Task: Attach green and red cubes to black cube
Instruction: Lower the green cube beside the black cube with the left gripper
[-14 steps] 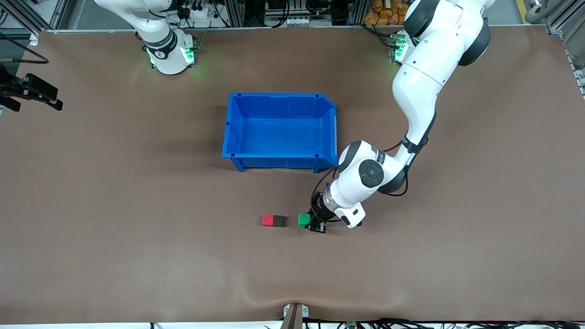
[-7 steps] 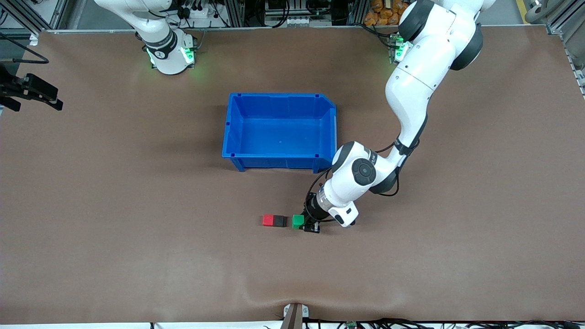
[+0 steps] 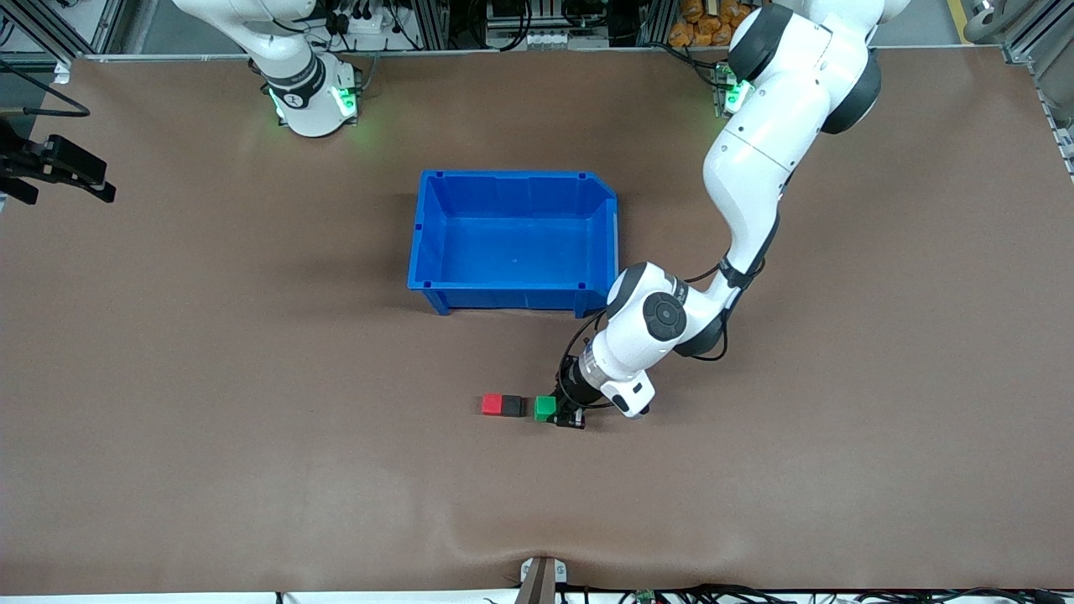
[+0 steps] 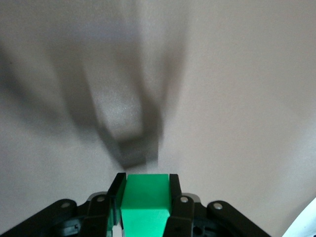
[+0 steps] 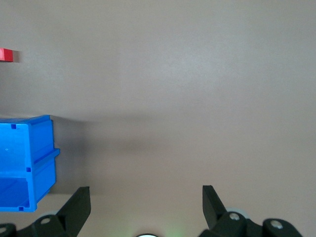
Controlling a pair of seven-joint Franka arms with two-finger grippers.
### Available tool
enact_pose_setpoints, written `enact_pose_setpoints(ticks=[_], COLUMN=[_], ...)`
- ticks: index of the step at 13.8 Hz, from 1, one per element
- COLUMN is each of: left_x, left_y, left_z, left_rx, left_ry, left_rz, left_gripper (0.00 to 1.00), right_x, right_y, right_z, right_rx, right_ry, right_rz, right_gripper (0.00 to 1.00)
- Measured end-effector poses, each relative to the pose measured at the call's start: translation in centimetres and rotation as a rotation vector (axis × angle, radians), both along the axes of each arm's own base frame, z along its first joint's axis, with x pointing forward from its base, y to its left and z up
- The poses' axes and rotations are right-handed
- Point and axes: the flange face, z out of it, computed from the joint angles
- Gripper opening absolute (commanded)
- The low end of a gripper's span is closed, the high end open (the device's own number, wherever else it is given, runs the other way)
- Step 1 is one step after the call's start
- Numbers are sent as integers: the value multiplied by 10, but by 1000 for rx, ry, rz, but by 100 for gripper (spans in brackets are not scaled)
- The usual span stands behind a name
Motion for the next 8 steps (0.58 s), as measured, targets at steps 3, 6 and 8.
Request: enact_pose_setpoints(ticks=[3, 6, 8], left_x=[-1, -1, -3], left_y=[-5, -6, -9], left_z=[-4, -6, -7], left_rx=[-8, -16, -19], left_ry=[-11, -24, -25], left_rz=[1, 5, 3], left_gripper=[0, 0, 0], right_x=[0, 0, 0], right_y=[0, 0, 0], right_z=[0, 0, 0], right_rx=[0, 0, 0], right_ry=[0, 0, 0], right_rz=[0, 0, 0], right_gripper=[100, 100, 100])
